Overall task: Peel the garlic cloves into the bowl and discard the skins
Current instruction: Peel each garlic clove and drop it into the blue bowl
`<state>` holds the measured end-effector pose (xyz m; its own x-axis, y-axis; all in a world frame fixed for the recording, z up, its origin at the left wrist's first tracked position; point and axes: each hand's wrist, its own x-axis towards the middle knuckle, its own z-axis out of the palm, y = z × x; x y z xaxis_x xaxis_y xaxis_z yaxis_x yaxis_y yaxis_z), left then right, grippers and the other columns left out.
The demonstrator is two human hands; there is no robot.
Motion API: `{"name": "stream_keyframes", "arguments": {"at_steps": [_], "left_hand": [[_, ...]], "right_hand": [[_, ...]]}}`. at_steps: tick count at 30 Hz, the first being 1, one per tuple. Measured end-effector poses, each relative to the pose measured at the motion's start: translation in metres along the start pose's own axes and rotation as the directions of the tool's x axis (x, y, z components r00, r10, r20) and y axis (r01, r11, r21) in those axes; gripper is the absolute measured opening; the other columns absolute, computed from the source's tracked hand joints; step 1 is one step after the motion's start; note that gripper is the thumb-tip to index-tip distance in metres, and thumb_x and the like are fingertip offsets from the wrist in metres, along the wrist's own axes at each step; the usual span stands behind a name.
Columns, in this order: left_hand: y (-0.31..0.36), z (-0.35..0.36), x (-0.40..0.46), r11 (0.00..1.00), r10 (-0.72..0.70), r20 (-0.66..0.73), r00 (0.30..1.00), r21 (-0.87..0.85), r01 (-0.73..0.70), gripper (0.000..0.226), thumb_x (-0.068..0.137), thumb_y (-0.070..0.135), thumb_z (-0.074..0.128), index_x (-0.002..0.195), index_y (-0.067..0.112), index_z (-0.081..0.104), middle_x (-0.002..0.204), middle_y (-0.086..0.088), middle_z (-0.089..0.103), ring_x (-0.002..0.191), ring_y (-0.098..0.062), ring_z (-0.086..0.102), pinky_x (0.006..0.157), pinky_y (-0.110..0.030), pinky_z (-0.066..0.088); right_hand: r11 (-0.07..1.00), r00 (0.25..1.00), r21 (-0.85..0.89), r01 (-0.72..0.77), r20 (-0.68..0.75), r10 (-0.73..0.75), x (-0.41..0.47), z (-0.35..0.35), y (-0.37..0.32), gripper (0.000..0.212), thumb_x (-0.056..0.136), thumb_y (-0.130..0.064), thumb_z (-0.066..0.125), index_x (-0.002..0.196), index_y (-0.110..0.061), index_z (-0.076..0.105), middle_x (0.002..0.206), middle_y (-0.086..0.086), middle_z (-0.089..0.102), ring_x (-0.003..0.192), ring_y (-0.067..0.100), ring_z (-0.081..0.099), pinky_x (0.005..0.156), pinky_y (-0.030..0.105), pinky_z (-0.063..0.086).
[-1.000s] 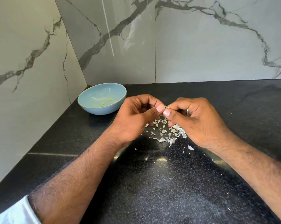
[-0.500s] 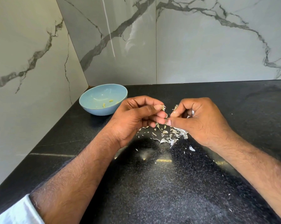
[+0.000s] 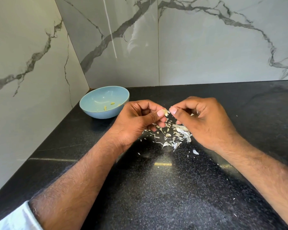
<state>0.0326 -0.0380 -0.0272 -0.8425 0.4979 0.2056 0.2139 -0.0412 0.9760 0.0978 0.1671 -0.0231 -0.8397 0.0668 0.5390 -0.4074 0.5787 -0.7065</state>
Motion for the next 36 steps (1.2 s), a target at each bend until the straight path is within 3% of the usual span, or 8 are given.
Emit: {"name": "stream_keyframes", "arguments": {"at_steps": [8,12,21,27,36], "left_hand": [[-0.004,0.006,0.000,0.987,0.057,0.018,0.998,0.148,-0.059,0.009,0.099,0.005,0.072,0.104,-0.003,0.072,0.086,-0.009,0.077,0.079,-0.020,0.074,0.067,-0.029,0.057],[-0.004,0.007,0.000,0.976,0.083,0.014,0.996,0.203,-0.084,0.002,0.099,0.005,0.073,0.100,0.004,0.072,0.086,-0.010,0.078,0.078,-0.019,0.075,0.066,-0.029,0.058],[-0.005,0.008,-0.002,0.983,0.063,-0.010,0.998,0.173,-0.061,0.006,0.098,0.006,0.074,0.102,0.002,0.076,0.089,-0.015,0.079,0.080,-0.023,0.076,0.068,-0.033,0.057],[-0.005,0.014,-0.002,0.979,0.075,-0.036,0.996,0.194,-0.067,0.008,0.097,0.009,0.076,0.102,0.003,0.078,0.090,-0.014,0.080,0.086,-0.036,0.079,0.069,-0.034,0.059],[-0.002,0.016,-0.003,0.995,0.041,-0.027,0.999,0.096,-0.038,0.003,0.097,0.004,0.075,0.098,0.005,0.072,0.084,-0.013,0.079,0.077,-0.026,0.076,0.065,-0.030,0.056]], "right_hand": [[0.993,0.999,-0.111,0.032,0.007,-0.032,-0.002,0.004,-0.003,0.005,0.090,-0.025,0.078,0.087,-0.024,0.081,0.077,-0.015,0.069,0.068,0.005,0.064,0.057,0.019,0.050],[0.985,0.997,-0.152,0.079,0.037,-0.074,-0.002,0.005,-0.004,0.008,0.088,-0.027,0.074,0.082,-0.023,0.078,0.075,-0.013,0.066,0.065,0.007,0.062,0.055,0.020,0.048],[0.986,0.996,-0.151,0.075,0.060,-0.066,-0.003,0.006,-0.002,0.009,0.088,-0.020,0.074,0.080,-0.022,0.074,0.073,-0.012,0.064,0.062,0.005,0.059,0.054,0.016,0.044],[0.979,0.999,-0.203,0.026,0.033,-0.020,-0.003,0.008,-0.003,0.010,0.085,-0.024,0.074,0.075,-0.025,0.071,0.066,-0.014,0.060,0.058,0.005,0.056,0.050,0.015,0.041],[0.992,0.993,-0.077,-0.104,0.047,0.108,-0.003,0.008,-0.003,0.012,0.085,-0.018,0.072,0.074,-0.022,0.072,0.054,-0.018,0.060,0.047,0.001,0.051,0.044,0.012,0.035]]}}
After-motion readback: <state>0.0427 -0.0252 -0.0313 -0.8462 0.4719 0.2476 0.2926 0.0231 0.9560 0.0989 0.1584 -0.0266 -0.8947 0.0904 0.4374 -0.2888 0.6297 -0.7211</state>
